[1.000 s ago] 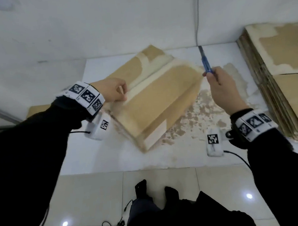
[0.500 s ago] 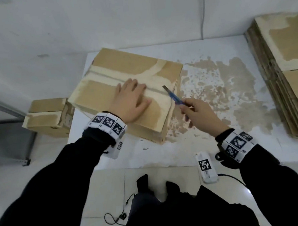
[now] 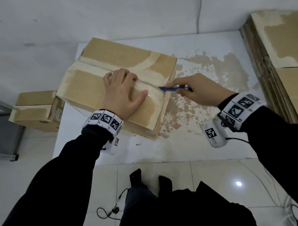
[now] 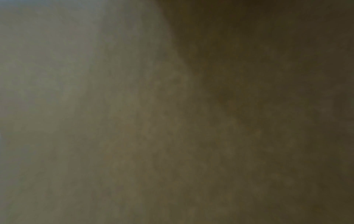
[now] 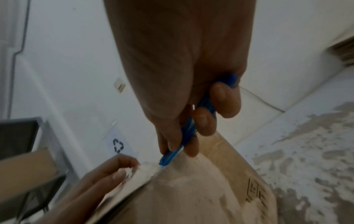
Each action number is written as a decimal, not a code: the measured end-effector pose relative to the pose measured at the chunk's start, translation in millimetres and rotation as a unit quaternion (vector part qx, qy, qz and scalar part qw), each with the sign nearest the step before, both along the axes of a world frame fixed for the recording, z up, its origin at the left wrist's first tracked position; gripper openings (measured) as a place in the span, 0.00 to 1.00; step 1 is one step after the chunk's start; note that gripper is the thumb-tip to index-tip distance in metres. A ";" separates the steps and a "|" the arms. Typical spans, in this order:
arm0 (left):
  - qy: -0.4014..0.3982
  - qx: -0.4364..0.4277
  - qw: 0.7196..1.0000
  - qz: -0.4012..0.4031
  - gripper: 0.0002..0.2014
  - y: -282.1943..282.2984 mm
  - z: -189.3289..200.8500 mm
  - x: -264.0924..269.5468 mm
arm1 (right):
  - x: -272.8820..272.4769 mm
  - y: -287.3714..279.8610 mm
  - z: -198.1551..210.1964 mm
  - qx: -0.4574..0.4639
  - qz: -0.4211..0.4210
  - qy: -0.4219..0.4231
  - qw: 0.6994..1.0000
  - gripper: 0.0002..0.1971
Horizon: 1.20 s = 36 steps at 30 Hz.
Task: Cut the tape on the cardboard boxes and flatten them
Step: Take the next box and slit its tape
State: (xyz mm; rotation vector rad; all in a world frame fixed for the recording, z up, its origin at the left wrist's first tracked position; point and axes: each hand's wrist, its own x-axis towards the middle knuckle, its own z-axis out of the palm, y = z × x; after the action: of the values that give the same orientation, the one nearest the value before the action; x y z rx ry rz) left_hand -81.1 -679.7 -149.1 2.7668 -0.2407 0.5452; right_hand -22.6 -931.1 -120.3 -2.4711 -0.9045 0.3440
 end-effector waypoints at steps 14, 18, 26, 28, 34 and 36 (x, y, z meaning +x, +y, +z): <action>-0.052 0.003 0.998 0.029 0.23 -1.4 4.2 3.0 | -44.4 -35.5 -11.1 0.099 -0.062 0.246 0.962 0.15; 0.039 0.131 0.990 0.019 0.20 -1.5 16.2 6.8 | -47.5 -48.6 1.0 0.119 -0.150 0.086 0.978 0.14; 0.420 0.028 0.898 0.130 0.24 -32.2 67.6 25.0 | -43.4 -20.3 -17.2 0.080 -0.096 0.002 0.992 0.12; 0.446 -0.298 0.827 0.170 0.21 -36.2 75.4 28.3 | -46.8 -18.9 -25.1 0.102 -0.104 0.021 0.989 0.12; 0.326 -0.492 0.735 0.334 0.32 -55.6 52.7 25.2 | -50.9 -17.2 -29.1 0.081 -0.092 -0.056 0.991 0.12; 0.318 -0.465 0.755 0.336 0.29 -56.5 45.9 28.6 | -50.4 -21.0 -25.9 0.039 -0.092 -0.113 0.989 0.12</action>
State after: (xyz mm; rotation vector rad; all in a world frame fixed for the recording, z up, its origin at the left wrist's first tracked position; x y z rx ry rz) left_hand -52.5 -736.2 -103.2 1.7811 0.9527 -0.1731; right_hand -73.1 -952.2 -146.2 -2.5300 -0.7519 -0.0359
